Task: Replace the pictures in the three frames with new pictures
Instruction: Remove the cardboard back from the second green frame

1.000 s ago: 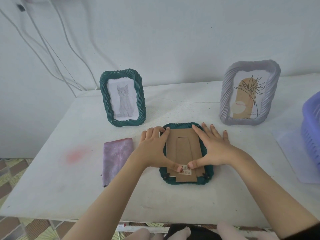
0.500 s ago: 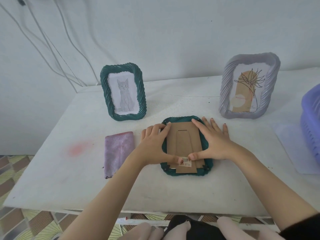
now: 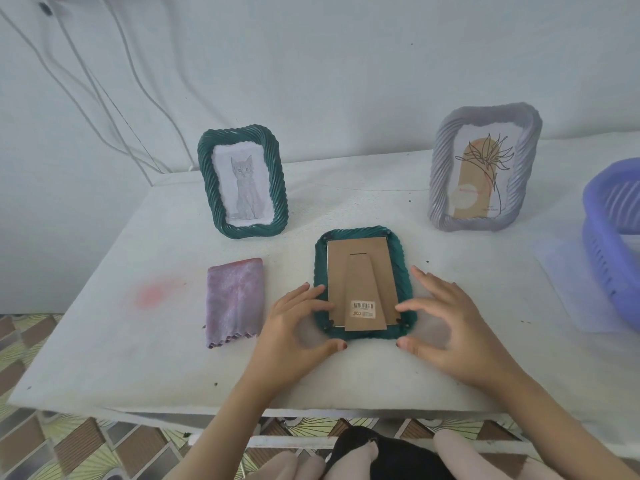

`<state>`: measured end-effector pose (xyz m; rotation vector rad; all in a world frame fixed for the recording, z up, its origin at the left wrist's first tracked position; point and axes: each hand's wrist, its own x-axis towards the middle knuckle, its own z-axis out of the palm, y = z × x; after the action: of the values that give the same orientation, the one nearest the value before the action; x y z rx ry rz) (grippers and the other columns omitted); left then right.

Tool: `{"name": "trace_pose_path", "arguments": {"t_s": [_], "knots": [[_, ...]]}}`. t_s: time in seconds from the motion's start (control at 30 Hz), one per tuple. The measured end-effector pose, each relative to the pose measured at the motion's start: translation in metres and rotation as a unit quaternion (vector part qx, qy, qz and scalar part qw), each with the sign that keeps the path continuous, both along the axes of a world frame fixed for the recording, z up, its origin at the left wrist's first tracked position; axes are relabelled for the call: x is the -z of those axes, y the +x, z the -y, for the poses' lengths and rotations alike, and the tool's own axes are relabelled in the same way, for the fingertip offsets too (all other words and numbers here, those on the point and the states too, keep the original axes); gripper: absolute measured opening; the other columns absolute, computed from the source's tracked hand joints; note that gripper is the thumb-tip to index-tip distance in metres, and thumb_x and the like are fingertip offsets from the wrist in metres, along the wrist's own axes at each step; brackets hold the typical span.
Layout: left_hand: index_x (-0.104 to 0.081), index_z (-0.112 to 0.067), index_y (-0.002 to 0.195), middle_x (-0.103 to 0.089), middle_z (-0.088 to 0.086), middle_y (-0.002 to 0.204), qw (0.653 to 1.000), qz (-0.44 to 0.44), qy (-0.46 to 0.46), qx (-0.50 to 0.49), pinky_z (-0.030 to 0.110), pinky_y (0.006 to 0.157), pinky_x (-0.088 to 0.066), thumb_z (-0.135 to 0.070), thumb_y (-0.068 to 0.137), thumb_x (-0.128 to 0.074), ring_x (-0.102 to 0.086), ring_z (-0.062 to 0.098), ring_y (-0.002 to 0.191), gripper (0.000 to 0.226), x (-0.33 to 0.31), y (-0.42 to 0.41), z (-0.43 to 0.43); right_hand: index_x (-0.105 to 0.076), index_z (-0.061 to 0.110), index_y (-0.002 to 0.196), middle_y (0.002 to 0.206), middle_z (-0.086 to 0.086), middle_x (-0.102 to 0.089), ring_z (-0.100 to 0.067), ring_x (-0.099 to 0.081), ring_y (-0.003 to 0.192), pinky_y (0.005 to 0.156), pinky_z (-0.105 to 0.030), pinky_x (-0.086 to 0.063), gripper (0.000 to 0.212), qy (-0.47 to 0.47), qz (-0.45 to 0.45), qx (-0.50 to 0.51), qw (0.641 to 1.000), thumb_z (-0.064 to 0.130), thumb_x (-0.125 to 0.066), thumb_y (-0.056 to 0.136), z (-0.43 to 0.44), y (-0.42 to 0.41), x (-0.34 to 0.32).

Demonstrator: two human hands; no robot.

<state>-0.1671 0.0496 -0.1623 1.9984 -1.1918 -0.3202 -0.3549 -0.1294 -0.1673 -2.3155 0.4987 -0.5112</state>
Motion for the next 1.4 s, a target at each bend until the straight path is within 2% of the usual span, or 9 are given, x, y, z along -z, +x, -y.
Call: {"name": "trace_pose_path", "arguments": {"t_s": [0.13, 0.3, 0.53, 0.8, 1.0, 1.1, 1.2, 1.3, 1.4], "knots": [[-0.065, -0.041, 0.086, -0.05, -0.027, 0.123, 0.999, -0.024, -0.022, -0.03, 0.027, 0.109, -0.028, -0.033, 0.061, -0.084, -0.034, -0.003, 0.13, 0.032, 0.002, -0.005, -0.001, -0.066, 0.038, 0.091, 0.145, 0.02, -0.028, -0.003, -0.029, 0.134, 0.113, -0.035, -0.016, 0.027, -0.01, 0.012, 0.014, 1.0, 0.053, -0.064, 0.069, -0.002, -0.002, 0.002], [-0.067, -0.04, 0.082, -0.052, -0.026, 0.121, 0.997, -0.063, -0.021, -0.04, 0.025, 0.108, -0.026, -0.025, 0.061, -0.085, -0.032, -0.006, 0.13, 0.032, 0.001, -0.006, -0.001, -0.059, 0.043, 0.093, 0.146, 0.022, -0.021, 0.01, -0.017, 0.133, 0.112, -0.026, -0.002, 0.032, 0.005, -0.014, 0.004, 1.0, 0.061, -0.059, 0.067, -0.004, 0.0, -0.002], [-0.068, -0.041, 0.078, -0.051, -0.028, 0.122, 0.998, -0.06, 0.002, -0.027, 0.029, 0.11, -0.023, -0.027, 0.065, -0.083, -0.031, 0.0, 0.132, 0.024, 0.001, -0.006, 0.0, -0.051, 0.042, 0.092, 0.143, 0.019, -0.019, -0.009, -0.024, 0.135, 0.112, -0.051, -0.008, 0.023, -0.028, -0.049, -0.011, 0.998, 0.055, -0.054, 0.074, -0.005, 0.007, -0.004], [-0.069, -0.035, 0.067, -0.045, -0.032, 0.122, 0.999, -0.051, 0.01, -0.013, 0.03, 0.11, -0.02, -0.025, 0.068, -0.081, -0.029, 0.001, 0.132, 0.016, 0.001, -0.006, 0.0, -0.05, 0.041, 0.086, 0.144, 0.019, -0.023, 0.01, -0.01, 0.131, 0.111, -0.051, 0.005, 0.011, -0.022, -0.062, -0.043, 0.997, 0.035, -0.058, 0.086, -0.007, 0.006, -0.003], [-0.068, -0.035, 0.068, -0.045, -0.031, 0.122, 0.999, -0.036, 0.013, -0.007, 0.03, 0.109, -0.022, -0.028, 0.068, -0.08, -0.031, 0.003, 0.131, 0.014, -0.001, -0.008, -0.001, -0.053, 0.038, 0.082, 0.141, 0.023, -0.022, 0.01, -0.012, 0.129, 0.111, -0.046, 0.007, 0.013, -0.023, -0.067, -0.044, 0.997, 0.029, -0.062, 0.086, -0.01, 0.005, -0.006], [-0.067, -0.041, 0.075, -0.047, -0.027, 0.124, 1.0, -0.025, 0.006, 0.007, 0.03, 0.108, -0.024, -0.046, 0.068, -0.067, -0.034, 0.005, 0.13, 0.009, -0.001, -0.006, -0.003, -0.056, 0.038, 0.08, 0.133, 0.028, -0.03, 0.016, -0.016, 0.126, 0.112, -0.04, 0.001, 0.007, 0.0, -0.048, -0.032, 0.998, 0.036, -0.062, 0.081, -0.009, 0.005, -0.01], [-0.066, -0.042, 0.084, -0.055, -0.021, 0.12, 0.999, -0.034, -0.012, -0.002, 0.031, 0.104, -0.033, -0.044, 0.075, -0.06, -0.045, 0.005, 0.122, 0.012, -0.003, -0.006, -0.002, -0.058, 0.034, 0.092, 0.121, 0.031, -0.041, 0.018, -0.026, 0.121, 0.109, -0.031, -0.018, 0.013, 0.002, -0.005, -0.001, 1.0, 0.036, -0.058, 0.079, -0.008, 0.007, -0.012], [-0.062, -0.04, 0.085, -0.061, -0.021, 0.106, 0.996, -0.043, -0.054, -0.052, 0.026, 0.097, -0.042, -0.021, 0.081, -0.068, -0.053, -0.003, 0.108, 0.021, -0.01, -0.006, 0.005, -0.06, 0.03, 0.102, 0.124, 0.015, -0.048, -0.002, -0.036, 0.124, 0.105, -0.028, -0.025, 0.021, -0.026, -0.001, 0.037, 0.999, 0.035, -0.056, 0.082, -0.004, 0.014, -0.011], [-0.059, -0.038, 0.096, -0.06, -0.02, 0.109, 0.994, -0.043, -0.058, -0.077, 0.014, 0.091, -0.041, -0.025, 0.079, -0.071, -0.051, -0.007, 0.106, 0.025, -0.018, -0.004, 0.014, -0.058, 0.024, 0.115, 0.128, 0.006, -0.053, -0.014, -0.042, 0.122, 0.102, -0.026, -0.027, 0.029, -0.053, -0.018, 0.063, 0.996, 0.028, -0.059, 0.086, -0.001, 0.024, -0.014]]}}
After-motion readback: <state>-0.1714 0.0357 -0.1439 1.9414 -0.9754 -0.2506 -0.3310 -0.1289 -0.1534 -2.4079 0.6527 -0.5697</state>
